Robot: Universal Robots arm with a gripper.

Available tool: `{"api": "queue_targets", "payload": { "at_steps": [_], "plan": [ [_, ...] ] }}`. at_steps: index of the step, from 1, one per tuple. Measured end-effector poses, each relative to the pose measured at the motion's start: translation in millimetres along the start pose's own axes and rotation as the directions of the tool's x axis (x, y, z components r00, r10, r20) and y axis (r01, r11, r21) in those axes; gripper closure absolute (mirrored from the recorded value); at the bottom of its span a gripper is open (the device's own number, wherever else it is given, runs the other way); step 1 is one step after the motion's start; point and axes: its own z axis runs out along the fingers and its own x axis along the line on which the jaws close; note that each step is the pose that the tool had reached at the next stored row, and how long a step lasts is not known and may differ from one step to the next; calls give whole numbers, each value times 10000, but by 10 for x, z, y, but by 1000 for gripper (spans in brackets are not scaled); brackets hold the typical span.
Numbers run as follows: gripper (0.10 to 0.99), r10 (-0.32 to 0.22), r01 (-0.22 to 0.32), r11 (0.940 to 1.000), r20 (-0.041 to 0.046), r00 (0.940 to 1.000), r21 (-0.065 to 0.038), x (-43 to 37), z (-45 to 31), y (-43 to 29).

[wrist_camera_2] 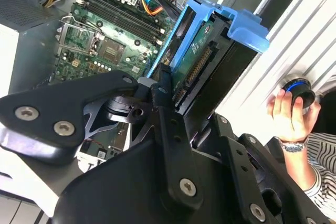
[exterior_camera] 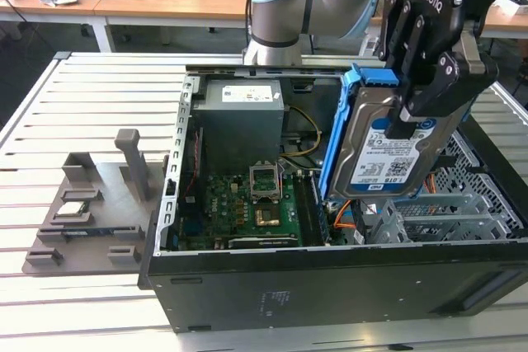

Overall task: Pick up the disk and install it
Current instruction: 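Pick up the disk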

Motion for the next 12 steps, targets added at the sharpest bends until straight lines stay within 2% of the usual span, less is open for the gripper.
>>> {"api": "queue_targets", "payload": {
  "at_steps": [7, 10, 12],
  "plan": [
    [729, 1, -1, 10000, 0, 10000, 0, 118, 3, -4],
    [729, 1, -1, 10000, 0, 10000, 0, 207, 6, -7],
    [729, -1, 1, 10000, 14, 10000, -1, 222, 7, -15]
  ]
}}
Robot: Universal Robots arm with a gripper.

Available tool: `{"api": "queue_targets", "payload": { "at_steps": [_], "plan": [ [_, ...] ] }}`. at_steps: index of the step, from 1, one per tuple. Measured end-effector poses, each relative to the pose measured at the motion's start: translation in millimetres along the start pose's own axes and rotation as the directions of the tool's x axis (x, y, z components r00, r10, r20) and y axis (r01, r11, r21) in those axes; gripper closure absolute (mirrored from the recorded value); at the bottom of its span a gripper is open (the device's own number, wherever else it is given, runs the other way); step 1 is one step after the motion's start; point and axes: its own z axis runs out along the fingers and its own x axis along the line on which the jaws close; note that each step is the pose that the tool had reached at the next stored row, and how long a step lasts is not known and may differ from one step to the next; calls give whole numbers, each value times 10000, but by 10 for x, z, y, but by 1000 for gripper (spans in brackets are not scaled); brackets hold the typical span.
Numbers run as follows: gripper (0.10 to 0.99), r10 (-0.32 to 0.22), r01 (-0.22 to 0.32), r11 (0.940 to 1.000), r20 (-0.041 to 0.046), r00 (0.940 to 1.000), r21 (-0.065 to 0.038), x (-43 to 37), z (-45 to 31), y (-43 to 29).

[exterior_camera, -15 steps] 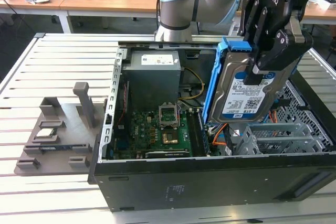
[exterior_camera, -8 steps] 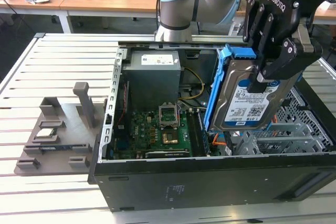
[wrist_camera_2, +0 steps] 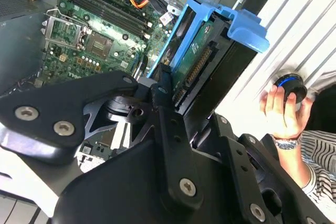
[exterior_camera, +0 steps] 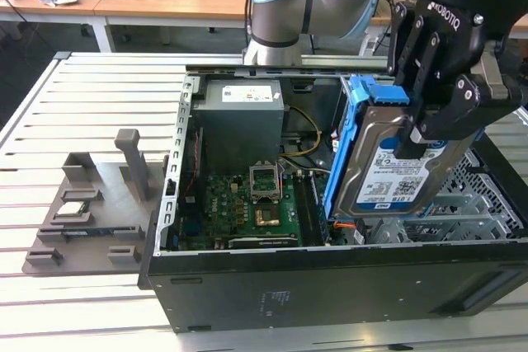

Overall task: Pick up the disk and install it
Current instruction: 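Pick up the disk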

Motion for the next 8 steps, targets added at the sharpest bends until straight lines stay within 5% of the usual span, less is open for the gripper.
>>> {"api": "queue_targets", "payload": {
  "at_steps": [3, 8],
  "plan": [
    [729, 7, -7, 10000, 286, 9996, -10, -1, 1, -34],
    [729, 9, -8, 10000, 317, 9995, -38, -9, 9, -251]
  ]
}}
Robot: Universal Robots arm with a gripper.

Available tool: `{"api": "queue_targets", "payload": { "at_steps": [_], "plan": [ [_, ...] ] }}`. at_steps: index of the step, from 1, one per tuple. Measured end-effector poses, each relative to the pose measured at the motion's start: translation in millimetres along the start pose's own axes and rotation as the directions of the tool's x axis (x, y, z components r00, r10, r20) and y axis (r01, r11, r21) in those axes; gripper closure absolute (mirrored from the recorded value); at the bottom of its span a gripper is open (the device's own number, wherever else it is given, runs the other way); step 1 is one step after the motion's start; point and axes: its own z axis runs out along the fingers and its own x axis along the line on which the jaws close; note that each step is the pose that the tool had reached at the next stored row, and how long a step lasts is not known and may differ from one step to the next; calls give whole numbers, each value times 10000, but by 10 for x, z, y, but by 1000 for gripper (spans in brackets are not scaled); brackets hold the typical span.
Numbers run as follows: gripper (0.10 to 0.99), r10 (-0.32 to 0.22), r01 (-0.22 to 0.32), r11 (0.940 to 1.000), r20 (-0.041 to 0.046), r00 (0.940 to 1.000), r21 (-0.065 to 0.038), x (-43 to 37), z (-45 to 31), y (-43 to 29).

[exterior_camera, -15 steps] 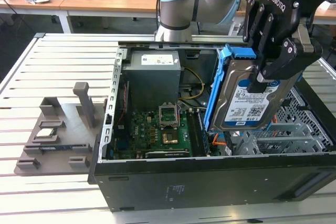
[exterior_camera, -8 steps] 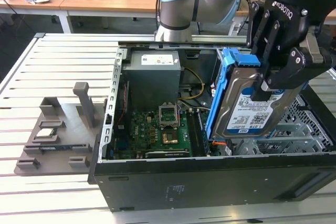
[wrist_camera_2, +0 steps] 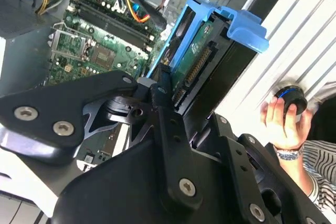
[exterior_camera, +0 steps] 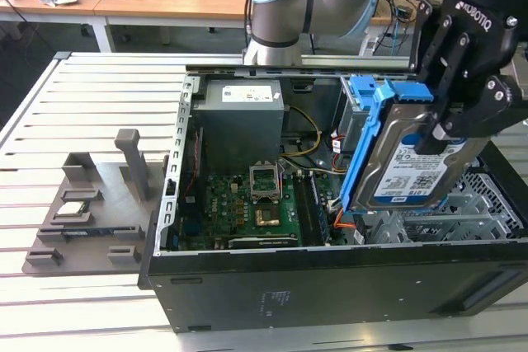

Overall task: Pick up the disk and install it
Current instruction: 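Pick up the disk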

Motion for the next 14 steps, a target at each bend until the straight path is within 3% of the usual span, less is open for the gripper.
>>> {"api": "queue_targets", "payload": {
  "at_steps": [2, 5, 8, 11, 14],
  "plan": [
    [729, -1, 1, 10000, 0, 10000, -26, -5, 6, -84],
    [729, 0, 0, 9999, -4, 10000, -111, -24, 29, -344],
    [729, 0, 0, 9999, -5, 10000, -160, -47, 43, -499],
    [729, -11, 11, 9998, -5, 10000, -186, -88, 57, -623],
    [729, -12, 12, 9998, -9, 10000, -192, -102, 59, -679]
  ]
}}
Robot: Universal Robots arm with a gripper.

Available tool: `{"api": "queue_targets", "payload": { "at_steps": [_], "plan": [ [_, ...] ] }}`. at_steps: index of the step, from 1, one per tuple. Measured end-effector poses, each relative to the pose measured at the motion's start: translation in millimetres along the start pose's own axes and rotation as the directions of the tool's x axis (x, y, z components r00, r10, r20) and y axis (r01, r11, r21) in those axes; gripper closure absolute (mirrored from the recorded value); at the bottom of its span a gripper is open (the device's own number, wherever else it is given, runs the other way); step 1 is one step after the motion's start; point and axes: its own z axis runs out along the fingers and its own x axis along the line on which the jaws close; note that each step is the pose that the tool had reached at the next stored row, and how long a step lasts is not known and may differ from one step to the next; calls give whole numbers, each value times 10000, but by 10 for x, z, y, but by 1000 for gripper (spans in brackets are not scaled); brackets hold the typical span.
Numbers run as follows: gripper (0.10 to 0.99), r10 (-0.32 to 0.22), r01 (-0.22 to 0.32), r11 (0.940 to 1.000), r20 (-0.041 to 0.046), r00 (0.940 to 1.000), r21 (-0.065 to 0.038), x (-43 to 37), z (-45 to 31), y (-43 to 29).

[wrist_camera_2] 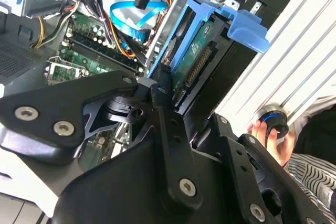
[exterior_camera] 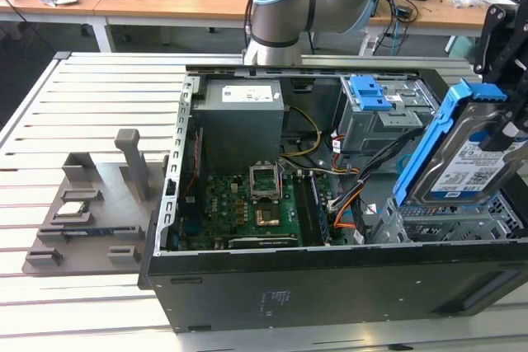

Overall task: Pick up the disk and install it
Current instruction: 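Pick up the disk, then insert the disk into the insertion slot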

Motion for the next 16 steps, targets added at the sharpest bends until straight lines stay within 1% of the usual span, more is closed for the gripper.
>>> {"api": "queue_targets", "payload": {
  "at_steps": [1, 3, 13, 16],
  "plan": [
    [729, -1, 1, 10000, 1, 10000, -1, -1, 1, -20],
    [729, 0, 0, 10000, 2, 10000, -2, -2, 1, -32],
    [729, 0, 0, 10000, 2, 10000, -2, -2, 1, -38],
    [729, 0, 0, 10000, 0, 10000, -2, -2, 13, -38]
  ]
}}
